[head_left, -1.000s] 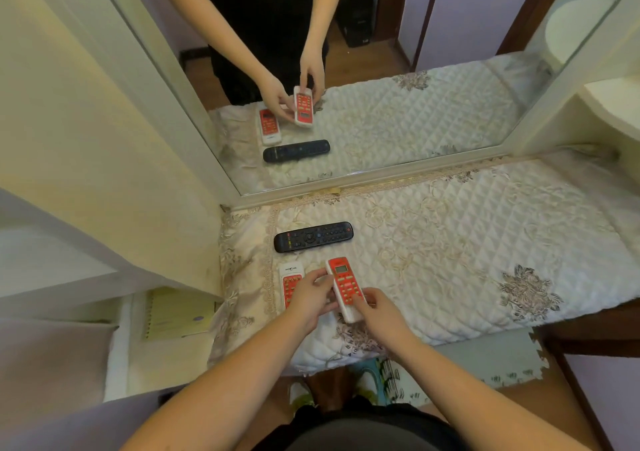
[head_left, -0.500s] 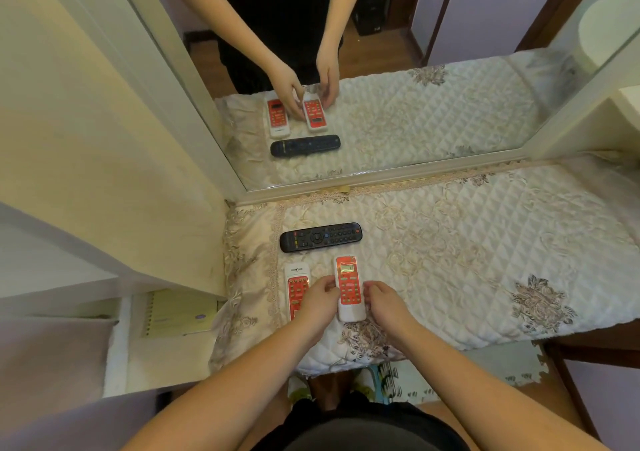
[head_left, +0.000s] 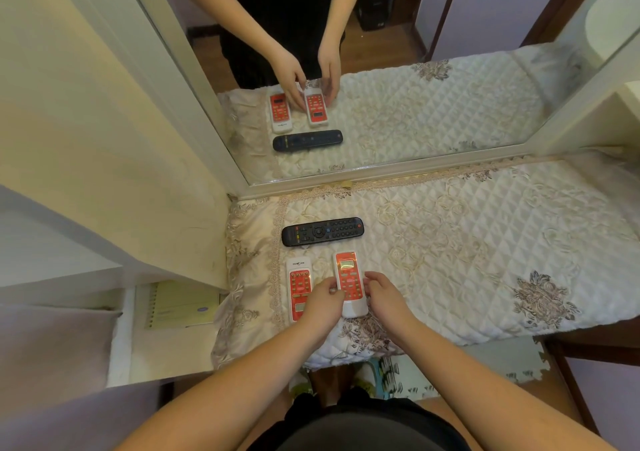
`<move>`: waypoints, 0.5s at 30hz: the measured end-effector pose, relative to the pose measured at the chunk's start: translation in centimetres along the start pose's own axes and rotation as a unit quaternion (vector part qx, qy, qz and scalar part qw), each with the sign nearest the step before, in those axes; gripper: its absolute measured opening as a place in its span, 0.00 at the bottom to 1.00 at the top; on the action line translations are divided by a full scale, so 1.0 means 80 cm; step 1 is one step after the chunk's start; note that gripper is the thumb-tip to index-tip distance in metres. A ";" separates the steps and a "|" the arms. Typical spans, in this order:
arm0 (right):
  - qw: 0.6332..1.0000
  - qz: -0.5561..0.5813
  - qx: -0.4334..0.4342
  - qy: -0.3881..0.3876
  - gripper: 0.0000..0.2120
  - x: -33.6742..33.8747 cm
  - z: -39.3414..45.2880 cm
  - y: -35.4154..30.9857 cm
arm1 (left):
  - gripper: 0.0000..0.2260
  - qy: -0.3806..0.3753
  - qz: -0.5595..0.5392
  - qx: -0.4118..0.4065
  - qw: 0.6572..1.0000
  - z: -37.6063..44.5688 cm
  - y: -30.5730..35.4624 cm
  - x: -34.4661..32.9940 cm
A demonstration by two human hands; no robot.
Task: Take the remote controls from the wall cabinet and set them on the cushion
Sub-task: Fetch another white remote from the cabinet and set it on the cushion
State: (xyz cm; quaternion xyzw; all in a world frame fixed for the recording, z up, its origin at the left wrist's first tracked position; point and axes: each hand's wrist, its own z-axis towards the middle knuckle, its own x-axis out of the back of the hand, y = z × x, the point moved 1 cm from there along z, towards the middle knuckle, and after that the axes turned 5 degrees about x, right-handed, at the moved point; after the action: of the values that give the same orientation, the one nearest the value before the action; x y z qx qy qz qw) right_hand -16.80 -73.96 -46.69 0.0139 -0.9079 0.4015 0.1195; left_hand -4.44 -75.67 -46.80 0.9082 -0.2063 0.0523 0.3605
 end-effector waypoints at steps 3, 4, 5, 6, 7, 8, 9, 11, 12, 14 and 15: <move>1.000 -0.005 0.006 0.002 0.17 0.001 -0.005 -0.003 | 0.15 0.000 0.021 -0.004 1.000 -0.002 0.002 0.001; 1.000 -0.008 0.010 0.002 0.18 0.002 -0.006 -0.003 | 0.16 0.008 0.048 -0.011 0.999 -0.003 0.003 0.003; 1.000 -0.014 0.014 0.003 0.18 0.002 -0.008 -0.003 | 0.18 0.019 0.080 -0.020 0.996 -0.003 0.005 0.005; 1.000 -0.021 0.019 0.006 0.18 0.003 -0.008 -0.002 | 0.20 0.030 0.106 -0.025 0.994 -0.005 0.006 0.007; 0.999 -0.028 0.021 0.010 0.18 0.003 -0.009 -0.002 | 0.21 0.038 0.120 -0.029 0.992 -0.006 0.008 0.010; 0.999 -0.034 0.022 0.016 0.18 0.004 -0.009 0.000 | 0.22 0.039 0.129 -0.033 0.990 -0.007 0.009 0.012; 0.999 -0.037 0.020 0.021 0.19 0.005 -0.009 0.002 | 0.22 0.037 0.137 -0.039 0.989 -0.009 0.010 0.014; 0.999 -0.027 0.010 0.025 0.19 0.007 -0.011 0.004 | 0.21 0.023 0.165 -0.056 0.984 -0.014 0.011 0.020; 0.999 -0.021 0.008 0.024 0.19 0.008 -0.011 0.005 | 0.21 0.017 0.183 -0.066 0.981 -0.018 0.011 0.025; 1.000 -0.018 0.005 0.018 0.18 0.010 -0.014 0.004 | 0.21 0.009 0.226 -0.091 0.970 -0.023 0.010 0.036; 1.000 -0.020 0.005 0.014 0.18 0.011 -0.016 0.003 | 0.22 0.007 0.256 -0.106 0.961 -0.026 0.008 0.044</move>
State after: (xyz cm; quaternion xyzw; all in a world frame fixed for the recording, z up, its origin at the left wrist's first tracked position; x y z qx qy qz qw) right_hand -17.40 -72.81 -45.87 0.0272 -0.9038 0.4035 0.1403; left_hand -1.44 -75.86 -43.97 0.7811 -0.4336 0.1271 0.4310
